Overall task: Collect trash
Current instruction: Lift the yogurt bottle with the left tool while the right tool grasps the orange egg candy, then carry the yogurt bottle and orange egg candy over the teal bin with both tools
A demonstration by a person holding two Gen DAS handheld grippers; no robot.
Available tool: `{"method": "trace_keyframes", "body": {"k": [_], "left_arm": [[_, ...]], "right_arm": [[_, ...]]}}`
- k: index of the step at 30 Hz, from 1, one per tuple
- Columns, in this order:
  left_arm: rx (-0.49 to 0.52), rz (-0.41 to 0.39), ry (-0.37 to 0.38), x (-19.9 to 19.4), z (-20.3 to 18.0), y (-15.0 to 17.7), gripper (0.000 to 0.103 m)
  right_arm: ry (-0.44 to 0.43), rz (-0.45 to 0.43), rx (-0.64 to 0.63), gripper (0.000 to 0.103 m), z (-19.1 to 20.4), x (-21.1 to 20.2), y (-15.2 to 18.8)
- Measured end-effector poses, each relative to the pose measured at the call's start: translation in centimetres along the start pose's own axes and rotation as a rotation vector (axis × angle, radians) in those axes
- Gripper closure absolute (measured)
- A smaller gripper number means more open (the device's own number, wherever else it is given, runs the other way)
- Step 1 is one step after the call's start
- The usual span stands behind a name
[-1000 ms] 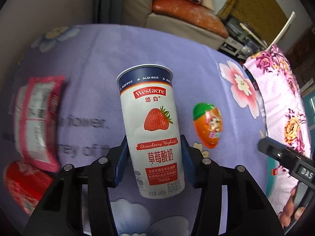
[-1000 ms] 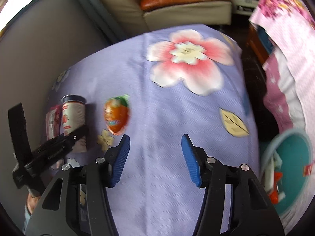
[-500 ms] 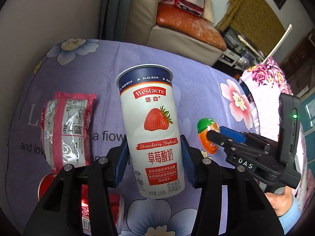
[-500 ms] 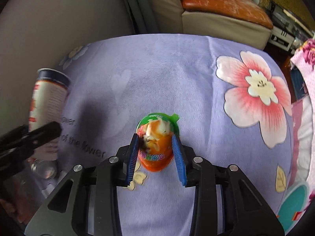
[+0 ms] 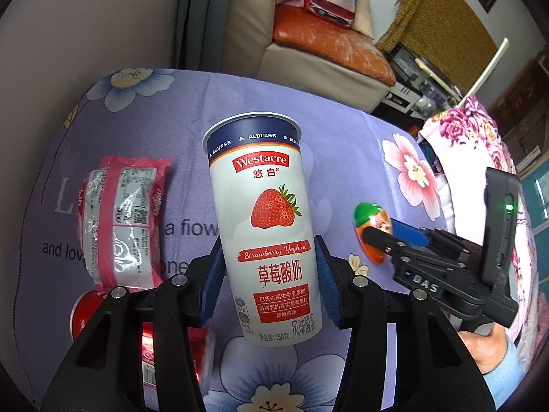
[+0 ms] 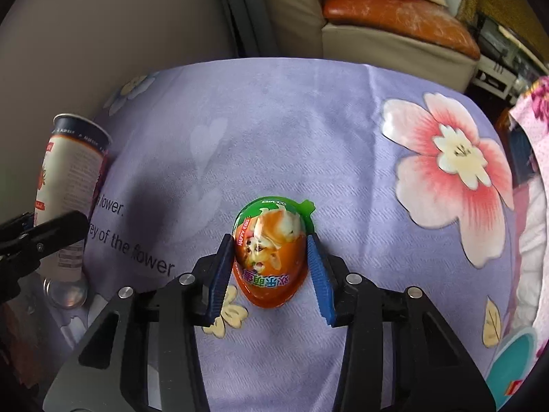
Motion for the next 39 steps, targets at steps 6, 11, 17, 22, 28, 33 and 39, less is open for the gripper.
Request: {"method": "trace_keyframes", "body": {"k": [6, 11, 17, 22, 28, 33, 39], "left_arm": [[0.063, 0.011, 0.041, -0.1, -3.7, 1.1, 0.053], [0.147, 0.029, 0.087, -0.3, -8.7, 2.9, 0.053], [0.249, 0.070, 0.142, -0.1, -14.9, 6.2, 0.053], [0.321, 0.111, 0.190, 0.4, -19.7, 9.1, 0.053], [0.394, 0.155, 0.225, 0.9, -24.4, 12.0, 0.053], [0.454, 0.179, 0.241, 1.0, -27.9, 14.4, 0.053], [0.521, 0.219, 0.258, 2.3, -32.1, 16.9, 0.053]], "right_arm": [[-0.006, -0.056, 0.108, 0.062, -2.7, -4.6, 2.4], [-0.001, -0.110, 0.212, 0.062, -5.1, -9.0, 5.4], [0.037, -0.182, 0.332, 0.062, -9.8, -14.5, 10.3], [0.067, -0.231, 0.401, 0.062, -13.0, -17.8, 13.7], [0.105, -0.285, 0.493, 0.062, -16.8, -21.3, 17.6], [0.128, -0.317, 0.563, 0.062, -19.4, -23.5, 20.8], [0.148, -0.340, 0.631, 0.062, -22.5, -25.4, 24.0]]}}
Point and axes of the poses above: each gripper's, at about its wrist camera, not at the fingertips, and x roughly the way its jaws point, z to its left, y to its underside, the point moved 6 cm from there along x, roughly the way its jaws point, and after that the axes turned 3 degrees about -x, right-handed, at the moved point
